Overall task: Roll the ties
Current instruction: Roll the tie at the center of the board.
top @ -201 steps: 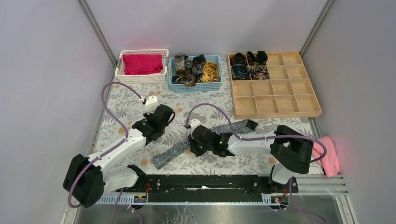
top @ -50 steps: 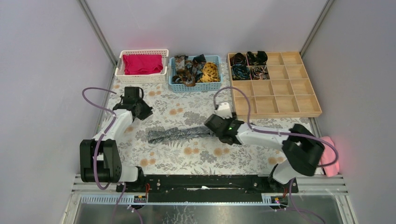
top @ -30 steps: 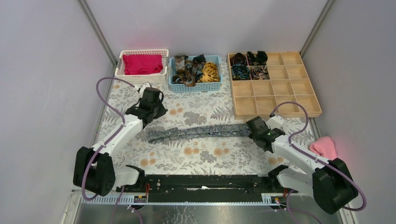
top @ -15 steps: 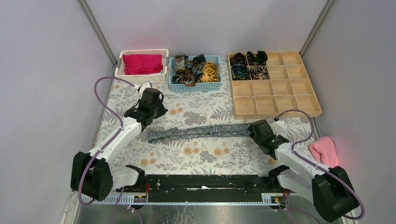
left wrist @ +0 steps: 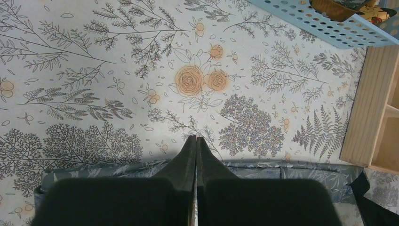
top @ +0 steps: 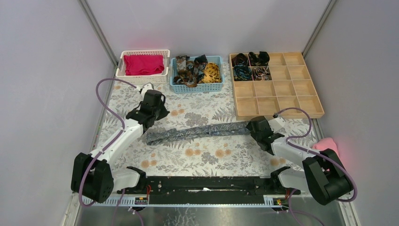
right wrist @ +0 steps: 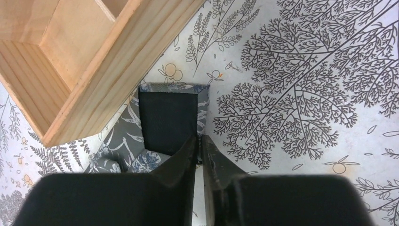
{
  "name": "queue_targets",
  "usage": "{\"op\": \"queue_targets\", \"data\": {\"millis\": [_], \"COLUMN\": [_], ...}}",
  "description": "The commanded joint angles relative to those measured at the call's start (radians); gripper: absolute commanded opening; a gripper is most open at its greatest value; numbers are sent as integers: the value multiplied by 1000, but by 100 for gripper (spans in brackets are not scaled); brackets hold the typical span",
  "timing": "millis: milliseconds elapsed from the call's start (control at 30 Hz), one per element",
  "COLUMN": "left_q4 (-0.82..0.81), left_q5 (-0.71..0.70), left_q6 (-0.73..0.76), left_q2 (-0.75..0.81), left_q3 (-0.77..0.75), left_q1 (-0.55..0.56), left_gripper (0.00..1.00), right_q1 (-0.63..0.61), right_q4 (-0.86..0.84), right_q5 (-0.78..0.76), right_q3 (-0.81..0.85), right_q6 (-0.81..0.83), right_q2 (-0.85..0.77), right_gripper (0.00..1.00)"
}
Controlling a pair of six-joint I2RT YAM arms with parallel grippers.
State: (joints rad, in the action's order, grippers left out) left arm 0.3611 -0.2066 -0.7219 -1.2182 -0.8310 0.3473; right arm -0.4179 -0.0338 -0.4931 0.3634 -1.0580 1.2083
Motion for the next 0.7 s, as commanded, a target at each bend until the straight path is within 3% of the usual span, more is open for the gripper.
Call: {"op": "queue_targets", "data": {"millis": [0,133,400,667], "left_q4": [-45,-49,-53,-67], "left_q5": [-17,-11,1,29], "left_q6": [22,24,26,22], "left_q2": [1,-5,-15,-36], "left_q3": [15,13,9,7], "left_q1": [10,11,21,39], "left_gripper": [0,0,0,0], "right_q1": [1,1,3,67], "right_q4": [117,214,507,743], "right_q5": [35,-24,-151,-336], "right_q3": [-13,9,105,255], "right_q6": [-28,-39,-114,-15], "right_q2": [24,-8,-140,-200], "right_gripper": [11,0,0,0]}}
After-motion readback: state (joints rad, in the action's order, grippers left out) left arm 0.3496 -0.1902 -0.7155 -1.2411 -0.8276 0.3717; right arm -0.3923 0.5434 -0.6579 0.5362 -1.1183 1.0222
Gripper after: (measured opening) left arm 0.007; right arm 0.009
